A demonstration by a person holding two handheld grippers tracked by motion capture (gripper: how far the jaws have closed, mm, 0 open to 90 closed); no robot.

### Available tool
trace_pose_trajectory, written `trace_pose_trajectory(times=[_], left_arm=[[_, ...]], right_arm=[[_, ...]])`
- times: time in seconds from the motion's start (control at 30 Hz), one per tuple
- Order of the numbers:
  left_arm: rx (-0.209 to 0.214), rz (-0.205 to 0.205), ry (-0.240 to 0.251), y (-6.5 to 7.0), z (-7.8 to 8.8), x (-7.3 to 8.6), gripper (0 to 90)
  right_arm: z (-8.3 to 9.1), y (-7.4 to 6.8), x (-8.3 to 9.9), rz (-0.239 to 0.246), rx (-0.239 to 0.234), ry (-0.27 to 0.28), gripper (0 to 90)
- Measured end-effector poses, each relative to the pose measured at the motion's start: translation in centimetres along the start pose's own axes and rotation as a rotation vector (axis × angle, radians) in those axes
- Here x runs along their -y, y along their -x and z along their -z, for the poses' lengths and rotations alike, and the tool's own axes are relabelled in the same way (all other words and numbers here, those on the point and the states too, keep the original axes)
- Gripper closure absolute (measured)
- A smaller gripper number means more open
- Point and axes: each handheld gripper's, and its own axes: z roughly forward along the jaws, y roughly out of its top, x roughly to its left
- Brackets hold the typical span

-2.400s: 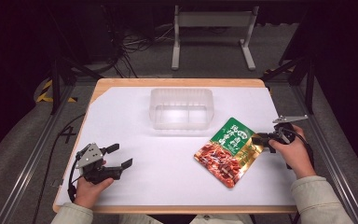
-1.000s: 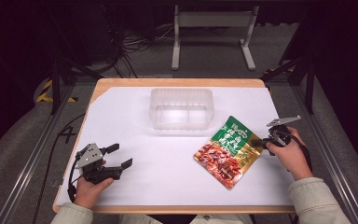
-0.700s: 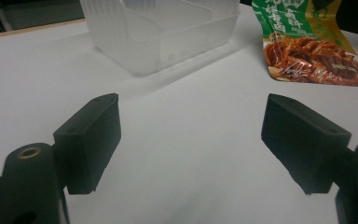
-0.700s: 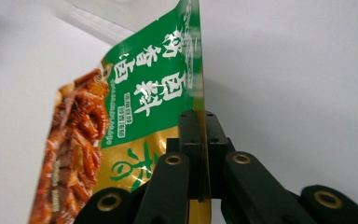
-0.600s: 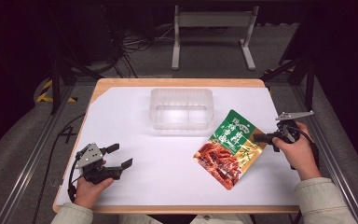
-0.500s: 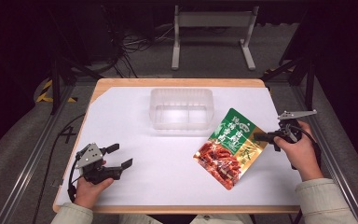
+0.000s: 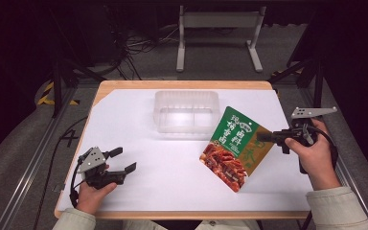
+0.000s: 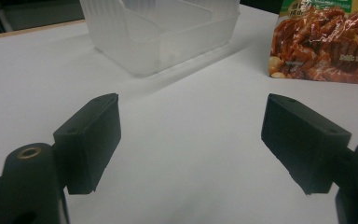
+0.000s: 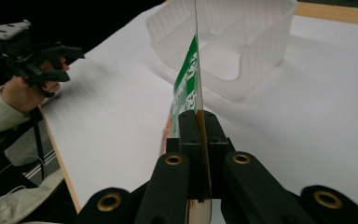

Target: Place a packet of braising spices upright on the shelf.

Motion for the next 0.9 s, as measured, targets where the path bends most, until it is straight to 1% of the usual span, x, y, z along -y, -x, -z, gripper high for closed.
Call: trace_pose_trajectory(times=[0.03,0.1,0.17,0.2,0.23,0.27,0.3,0.37,0.53,0.7,0.9], left_arm=[[0.000,0.000,0.000,0.0,0.0,0.0,20.6],[-0.001,0.000,0.002,0.0,0.0,0.0,20.7],[0.000,0.001,0.005,0.0,0.0,0.0,20.6],[0.000,0.001,0.005,0.0,0.0,0.0,20.6],[-0.002,-0.003,0.004,0.0,0.0,0.0,20.6],[0.000,0.000,0.001,0.0,0.0,0.0,20.7],[0.001,-0.001,0.001,0.0,0.0,0.0,20.6],[-0.002,-0.005,0.001,0.0,0.0,0.0,20.7],[-0.003,-0.007,0.001,0.0,0.0,0.0,20.7],[-0.003,-0.002,0.000,0.0,0.0,0.0,20.7],[-0.001,-0.005,0.002,0.0,0.0,0.0,20.7]], right_arm=[[0.1,-0.4,-0.3,0.004,-0.027,0.008,90.0],[0.1,-0.9,-0.6,0.010,-0.052,0.014,90.0],[0.0,-1.6,-0.9,0.030,-0.059,0.013,90.0],[0.0,-1.9,-1.1,0.034,-0.071,0.016,90.0],[0.0,-1.9,-1.1,0.034,-0.071,0.016,90.0],[0.0,-2.3,-1.4,0.048,-0.074,0.016,90.0],[0.1,-2.5,-1.5,0.057,-0.073,0.016,90.0],[0.1,-2.7,-1.7,0.062,-0.072,0.021,90.0],[0.2,-2.7,-2.1,0.073,-0.060,0.028,90.0],[0.5,-2.3,-2.6,0.068,-0.044,0.040,90.0],[0.7,-2.1,-3.2,0.055,-0.049,0.059,90.0]])
